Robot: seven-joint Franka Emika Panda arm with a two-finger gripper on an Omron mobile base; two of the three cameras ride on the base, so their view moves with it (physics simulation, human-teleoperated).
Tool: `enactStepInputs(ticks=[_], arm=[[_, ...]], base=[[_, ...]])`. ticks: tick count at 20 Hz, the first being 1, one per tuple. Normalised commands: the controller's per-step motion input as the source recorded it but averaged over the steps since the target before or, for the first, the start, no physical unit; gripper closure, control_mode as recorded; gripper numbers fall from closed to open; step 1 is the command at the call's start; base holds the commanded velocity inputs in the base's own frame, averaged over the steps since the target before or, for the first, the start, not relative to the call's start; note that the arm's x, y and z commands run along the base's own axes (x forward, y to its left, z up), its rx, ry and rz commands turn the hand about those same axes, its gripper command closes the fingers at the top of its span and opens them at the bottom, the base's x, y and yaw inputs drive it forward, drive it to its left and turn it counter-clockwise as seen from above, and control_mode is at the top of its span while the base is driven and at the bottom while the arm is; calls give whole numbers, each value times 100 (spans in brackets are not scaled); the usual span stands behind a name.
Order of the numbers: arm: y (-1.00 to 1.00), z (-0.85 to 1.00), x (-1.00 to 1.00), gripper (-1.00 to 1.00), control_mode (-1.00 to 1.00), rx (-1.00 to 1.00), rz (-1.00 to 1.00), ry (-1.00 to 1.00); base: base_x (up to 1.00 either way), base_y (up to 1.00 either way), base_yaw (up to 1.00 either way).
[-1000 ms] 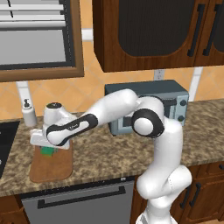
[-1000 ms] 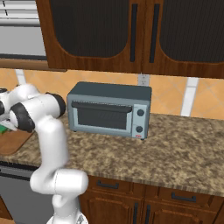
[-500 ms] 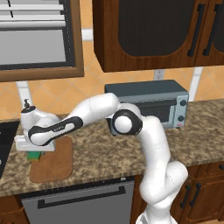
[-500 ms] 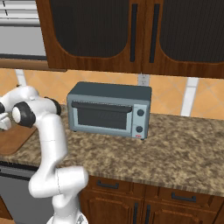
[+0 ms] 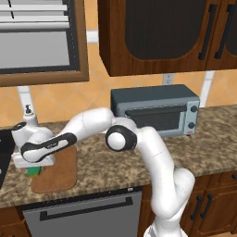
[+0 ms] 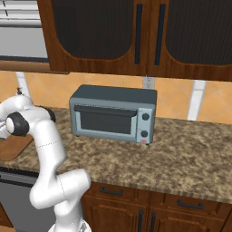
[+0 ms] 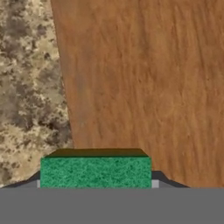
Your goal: Pick up the sponge from the counter and clean the cutting board by briefly scrubbing or pressing down on the cutting board. Once finished, release the sponge.
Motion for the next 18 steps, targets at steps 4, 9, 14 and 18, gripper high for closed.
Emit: enactStepInputs(ticks=[4,9,14,18], arm=[[-50,-91,0,100,-100,0,0,-15],[-75,-75,0,100,-100,0,0,-9],[-97,-43,0,100,-100,7,0,0],[-63,-48,0,100,-100,0,0,-2]], base=[[0,0,0],[0,0,0],[0,0,0],[0,0,0]])
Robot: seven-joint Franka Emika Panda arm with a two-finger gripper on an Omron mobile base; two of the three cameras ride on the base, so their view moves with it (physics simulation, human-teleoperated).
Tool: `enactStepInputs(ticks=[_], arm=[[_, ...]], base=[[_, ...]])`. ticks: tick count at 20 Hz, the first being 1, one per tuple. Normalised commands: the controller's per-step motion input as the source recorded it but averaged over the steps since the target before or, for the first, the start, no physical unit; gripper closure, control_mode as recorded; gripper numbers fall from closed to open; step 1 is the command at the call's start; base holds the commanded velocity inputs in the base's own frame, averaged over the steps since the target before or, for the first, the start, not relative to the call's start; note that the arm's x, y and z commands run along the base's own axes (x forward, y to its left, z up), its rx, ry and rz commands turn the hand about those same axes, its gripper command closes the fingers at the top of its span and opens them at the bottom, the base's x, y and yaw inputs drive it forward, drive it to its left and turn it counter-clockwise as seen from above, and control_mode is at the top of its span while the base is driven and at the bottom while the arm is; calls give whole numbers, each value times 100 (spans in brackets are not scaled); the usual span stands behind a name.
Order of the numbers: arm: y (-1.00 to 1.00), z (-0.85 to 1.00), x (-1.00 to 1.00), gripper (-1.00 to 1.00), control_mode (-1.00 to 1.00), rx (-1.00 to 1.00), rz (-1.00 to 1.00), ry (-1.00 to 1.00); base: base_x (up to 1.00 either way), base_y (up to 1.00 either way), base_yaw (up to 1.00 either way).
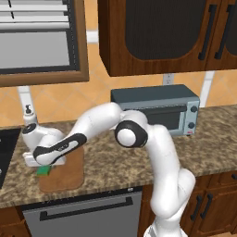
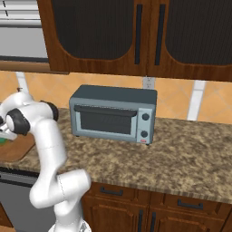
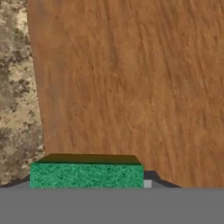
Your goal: Pick up the sponge from the counter and clean the cutting board by briefly scrubbing or pressing down on the cutting board. Once finished, release the sponge.
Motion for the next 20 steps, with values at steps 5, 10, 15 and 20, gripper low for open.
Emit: enactStepInputs(ticks=[5,10,15,20], arm=[[-73,-44,-2,100,-100,2,0,-7],[-68,-1,0,100,-100,9,0,0],[-47,-55,-2,100,-100,4,0,-5],[-23,-87,-1,100,-100,-1,0,-10]], base=[[0,0,0],[0,0,0],[0,0,0],[0,0,0]])
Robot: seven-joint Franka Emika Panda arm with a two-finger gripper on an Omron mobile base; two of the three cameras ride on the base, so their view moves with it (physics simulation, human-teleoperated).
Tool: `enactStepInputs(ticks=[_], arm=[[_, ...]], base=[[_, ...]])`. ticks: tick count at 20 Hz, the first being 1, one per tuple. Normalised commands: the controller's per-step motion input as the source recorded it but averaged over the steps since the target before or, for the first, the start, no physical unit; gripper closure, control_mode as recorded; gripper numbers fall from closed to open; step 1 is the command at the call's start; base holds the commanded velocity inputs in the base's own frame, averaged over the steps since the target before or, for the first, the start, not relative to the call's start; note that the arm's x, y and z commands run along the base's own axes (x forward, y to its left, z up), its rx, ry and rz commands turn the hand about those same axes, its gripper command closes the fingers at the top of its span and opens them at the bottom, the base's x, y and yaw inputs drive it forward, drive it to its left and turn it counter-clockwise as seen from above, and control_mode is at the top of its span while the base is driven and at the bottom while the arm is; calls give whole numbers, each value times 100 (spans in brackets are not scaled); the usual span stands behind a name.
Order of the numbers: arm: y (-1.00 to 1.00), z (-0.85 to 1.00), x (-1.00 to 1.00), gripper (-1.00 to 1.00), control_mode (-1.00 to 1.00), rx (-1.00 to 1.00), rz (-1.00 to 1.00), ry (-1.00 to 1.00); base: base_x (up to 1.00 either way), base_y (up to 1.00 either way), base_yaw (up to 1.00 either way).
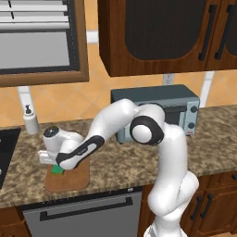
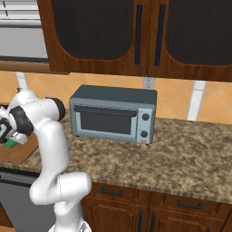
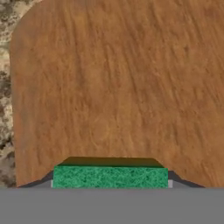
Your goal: Pick up the sponge from the counter and clean the cutting board by briefly scrubbing or pressing down on the cutting board. Once finished, release the sponge.
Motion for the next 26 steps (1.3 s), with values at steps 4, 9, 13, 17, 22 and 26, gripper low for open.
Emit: enactStepInputs(ticks=[4,9,13,17,22,26], arm=[[-77,-19,-7,100,-100,0,0,8],[-78,-41,-3,100,-100,0,0,2],[-85,-44,-9,100,-100,0,0,0],[-96,-52,-22,100,-100,0,0,0],[-90,-53,-8,100,-100,0,0,0],[-93,-53,-11,100,-100,0,0,0]], base=[[0,0,0],[0,0,0],[0,0,0],[0,0,0],[0,0,0],[0,0,0]])
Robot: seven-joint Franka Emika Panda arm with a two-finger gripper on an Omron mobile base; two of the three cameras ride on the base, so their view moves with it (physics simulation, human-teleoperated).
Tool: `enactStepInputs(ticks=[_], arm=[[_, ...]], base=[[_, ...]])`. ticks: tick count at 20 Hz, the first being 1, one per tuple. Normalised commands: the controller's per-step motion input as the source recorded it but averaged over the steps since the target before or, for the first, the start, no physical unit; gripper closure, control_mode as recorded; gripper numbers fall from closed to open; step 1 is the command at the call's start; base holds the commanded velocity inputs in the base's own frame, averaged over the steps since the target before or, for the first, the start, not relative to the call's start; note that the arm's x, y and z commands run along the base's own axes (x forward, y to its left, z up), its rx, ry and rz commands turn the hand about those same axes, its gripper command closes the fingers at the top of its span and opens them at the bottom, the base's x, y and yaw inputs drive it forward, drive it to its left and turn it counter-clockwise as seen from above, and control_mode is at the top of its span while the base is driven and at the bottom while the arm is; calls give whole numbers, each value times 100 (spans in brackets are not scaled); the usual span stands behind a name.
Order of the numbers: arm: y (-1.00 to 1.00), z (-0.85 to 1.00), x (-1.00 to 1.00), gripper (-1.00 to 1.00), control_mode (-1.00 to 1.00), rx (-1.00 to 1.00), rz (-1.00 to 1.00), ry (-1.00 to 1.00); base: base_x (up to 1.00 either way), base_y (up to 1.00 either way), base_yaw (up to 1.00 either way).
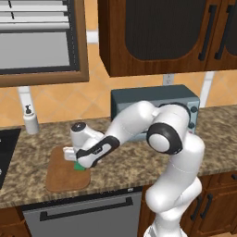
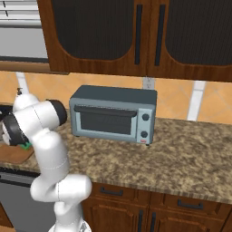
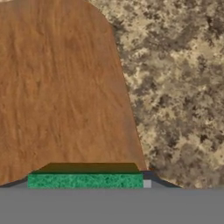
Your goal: Pick up the sponge from the counter and clean the cutting board by briefly scrubbing or pressing down on the cutting board. Once finished, release the sponge.
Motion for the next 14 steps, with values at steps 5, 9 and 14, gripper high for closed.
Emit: enactStepInputs(ticks=[5,9,14], arm=[[-76,-61,-17,100,-100,-2,0,0],[-77,-61,-16,100,-100,-4,0,0],[-83,-57,-14,100,-100,-3,0,0]], base=[[0,0,0],[0,0,0],[0,0,0]])
